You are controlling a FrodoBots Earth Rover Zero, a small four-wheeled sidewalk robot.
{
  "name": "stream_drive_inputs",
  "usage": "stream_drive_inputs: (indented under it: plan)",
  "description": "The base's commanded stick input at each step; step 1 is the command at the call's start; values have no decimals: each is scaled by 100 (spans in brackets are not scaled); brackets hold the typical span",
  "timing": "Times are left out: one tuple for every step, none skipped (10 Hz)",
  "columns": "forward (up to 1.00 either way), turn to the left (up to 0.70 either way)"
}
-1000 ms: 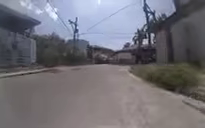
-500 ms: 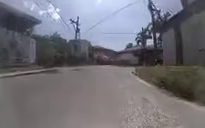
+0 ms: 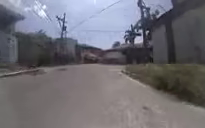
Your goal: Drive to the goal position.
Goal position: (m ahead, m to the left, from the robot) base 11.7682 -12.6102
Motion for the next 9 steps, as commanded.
stream_drive_inputs:
  plan:
    - [100, 0]
    - [100, 0]
    - [100, 0]
    - [100, 0]
    - [100, 0]
    - [100, 0]
    - [100, 0]
    - [100, 0]
    - [100, 0]
